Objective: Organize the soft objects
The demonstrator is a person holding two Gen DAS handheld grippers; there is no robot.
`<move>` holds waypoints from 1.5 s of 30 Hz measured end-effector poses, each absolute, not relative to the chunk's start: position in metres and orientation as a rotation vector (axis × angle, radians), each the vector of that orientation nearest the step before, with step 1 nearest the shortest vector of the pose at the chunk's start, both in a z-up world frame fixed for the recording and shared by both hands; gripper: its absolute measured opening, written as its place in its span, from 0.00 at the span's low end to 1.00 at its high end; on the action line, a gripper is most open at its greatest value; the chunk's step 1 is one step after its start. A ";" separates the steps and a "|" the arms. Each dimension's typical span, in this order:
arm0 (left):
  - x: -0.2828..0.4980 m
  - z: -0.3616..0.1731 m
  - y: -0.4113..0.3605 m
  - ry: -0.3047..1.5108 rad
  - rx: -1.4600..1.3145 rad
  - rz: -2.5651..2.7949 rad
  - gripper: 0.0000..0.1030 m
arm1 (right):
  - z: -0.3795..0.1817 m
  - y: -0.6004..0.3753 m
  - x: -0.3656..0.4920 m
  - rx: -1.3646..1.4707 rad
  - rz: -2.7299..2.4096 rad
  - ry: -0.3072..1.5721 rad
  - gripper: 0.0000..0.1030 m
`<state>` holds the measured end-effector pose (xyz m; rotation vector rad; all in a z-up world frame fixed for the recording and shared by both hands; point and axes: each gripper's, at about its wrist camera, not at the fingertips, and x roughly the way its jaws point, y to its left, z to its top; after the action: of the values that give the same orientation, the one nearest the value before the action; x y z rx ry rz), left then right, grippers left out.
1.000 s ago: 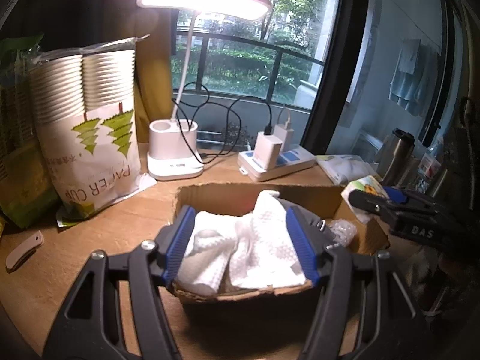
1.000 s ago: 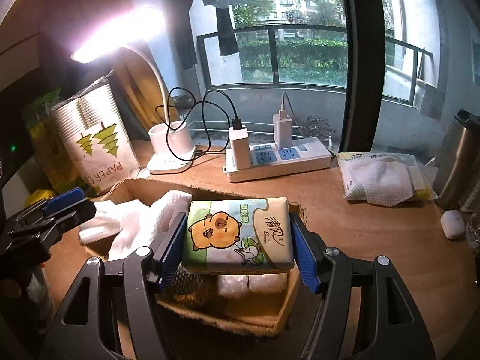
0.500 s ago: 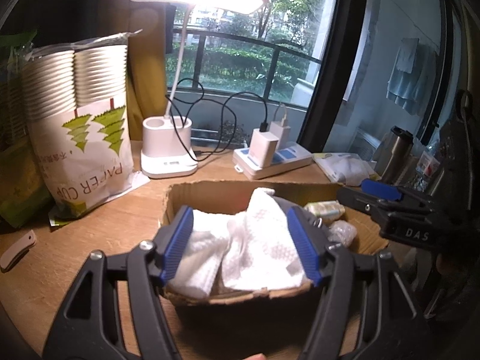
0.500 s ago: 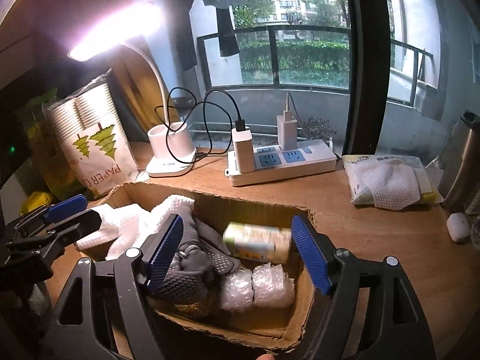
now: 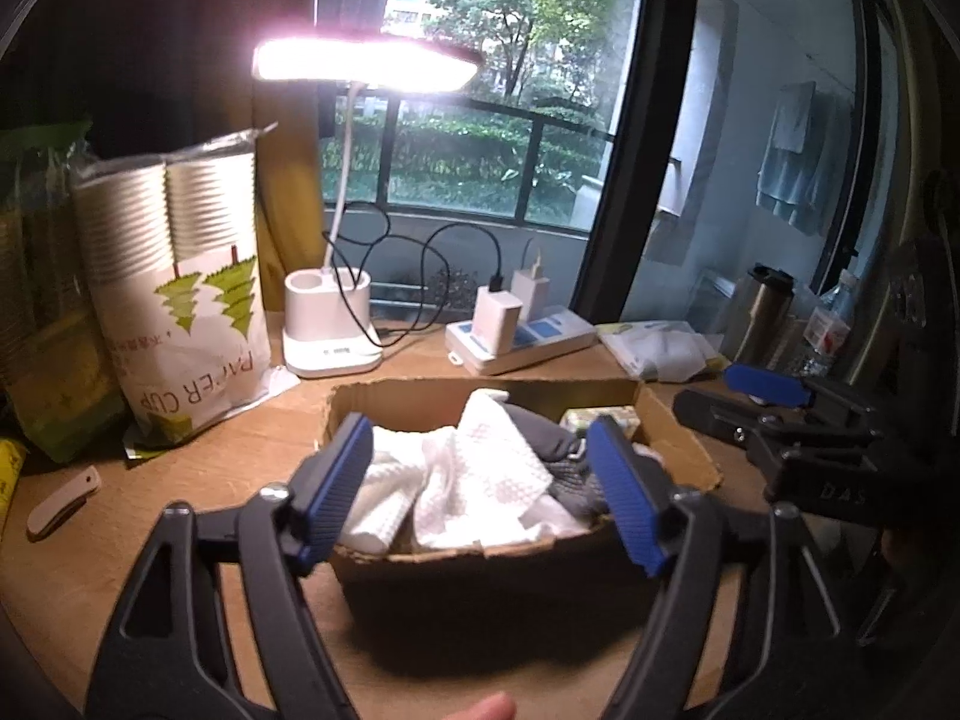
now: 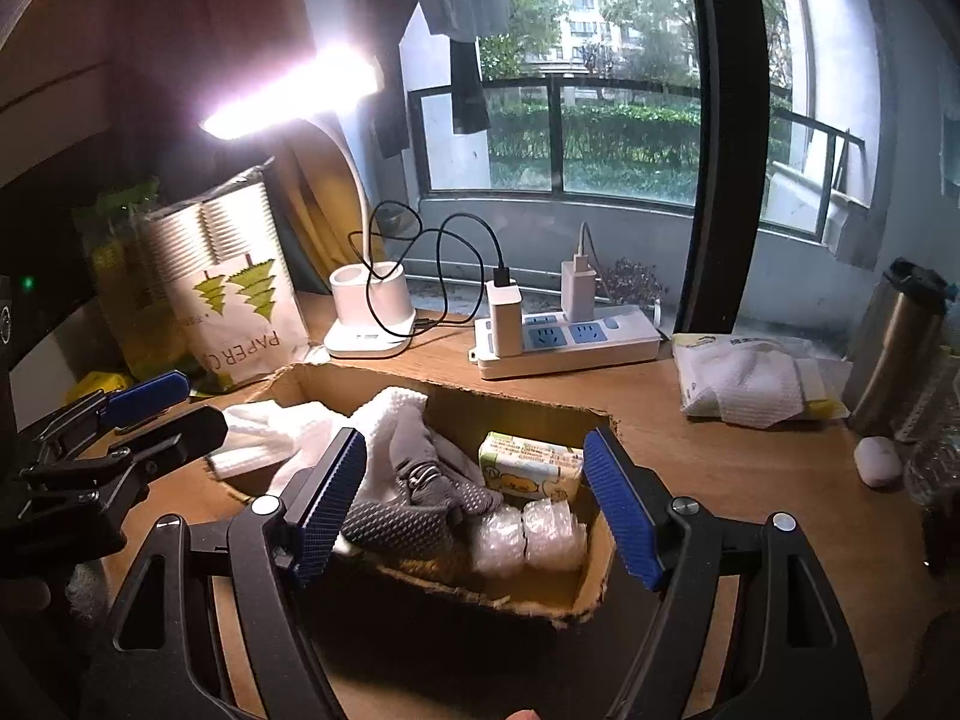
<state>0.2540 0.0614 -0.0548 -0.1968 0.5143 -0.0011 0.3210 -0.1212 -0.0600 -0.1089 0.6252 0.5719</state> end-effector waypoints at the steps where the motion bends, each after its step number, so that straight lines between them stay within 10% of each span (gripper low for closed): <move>1: 0.251 -0.053 0.060 0.509 -0.193 0.000 0.83 | -0.057 -0.122 0.316 -0.111 0.570 0.621 0.76; 45: 0.080 0.022 0.039 0.300 -0.148 -0.001 0.93 | 0.014 -0.152 0.140 -0.121 0.562 0.415 0.76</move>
<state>0.0798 0.0389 0.0225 -0.1477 0.2998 -0.0006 0.1397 -0.1520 0.0141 -0.1214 0.4153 0.5621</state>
